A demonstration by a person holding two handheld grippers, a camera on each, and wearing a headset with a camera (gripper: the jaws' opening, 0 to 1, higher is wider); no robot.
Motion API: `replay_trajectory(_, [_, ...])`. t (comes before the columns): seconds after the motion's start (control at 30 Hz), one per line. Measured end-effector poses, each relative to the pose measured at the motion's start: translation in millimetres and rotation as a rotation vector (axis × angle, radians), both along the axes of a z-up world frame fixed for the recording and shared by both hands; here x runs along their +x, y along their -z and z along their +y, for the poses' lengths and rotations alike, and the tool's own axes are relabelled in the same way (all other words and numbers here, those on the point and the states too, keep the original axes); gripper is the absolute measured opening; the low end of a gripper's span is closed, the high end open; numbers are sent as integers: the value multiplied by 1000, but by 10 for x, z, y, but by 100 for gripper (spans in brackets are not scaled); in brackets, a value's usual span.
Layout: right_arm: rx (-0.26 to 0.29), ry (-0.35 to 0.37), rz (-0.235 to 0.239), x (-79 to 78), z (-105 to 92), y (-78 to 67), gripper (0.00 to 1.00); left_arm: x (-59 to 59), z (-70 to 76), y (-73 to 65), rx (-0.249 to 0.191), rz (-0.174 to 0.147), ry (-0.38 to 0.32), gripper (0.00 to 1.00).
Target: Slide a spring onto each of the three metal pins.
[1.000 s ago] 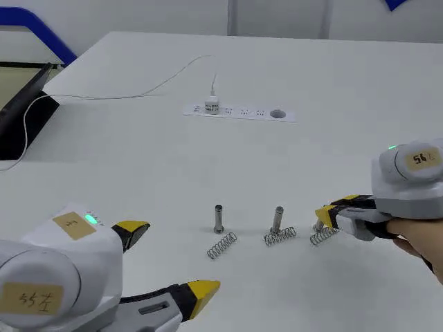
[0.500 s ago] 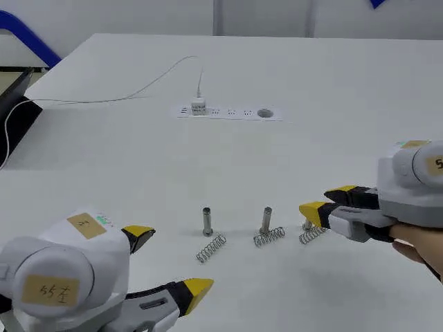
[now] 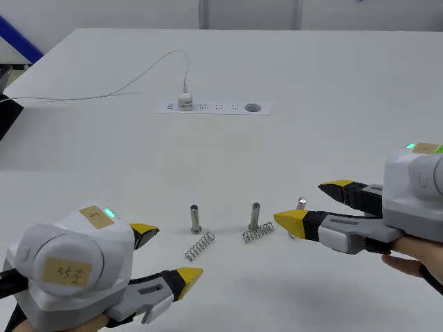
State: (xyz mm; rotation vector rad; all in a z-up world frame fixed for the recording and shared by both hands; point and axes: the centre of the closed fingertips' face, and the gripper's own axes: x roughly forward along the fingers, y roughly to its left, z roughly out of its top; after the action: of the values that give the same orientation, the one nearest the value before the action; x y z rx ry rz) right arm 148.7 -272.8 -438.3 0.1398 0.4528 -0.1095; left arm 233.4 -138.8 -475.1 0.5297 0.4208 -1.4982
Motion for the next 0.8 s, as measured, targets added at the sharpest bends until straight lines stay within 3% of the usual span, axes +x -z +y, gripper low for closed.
replay_trajectory(0.27, [14,-36,-25,-97,105,27,67,67,-108,135,17,6,10,40])
replay_trajectory(0.47, [26,-37,-38,-161,153,58,70,115,-180,283,55,-4,26,32])
replay_trajectory(0.63, [40,-26,-25,-222,157,125,71,110,-241,371,66,21,40,27])
replay_trajectory(0.8, [47,-12,-15,-272,157,159,71,98,-275,498,101,15,62,23])
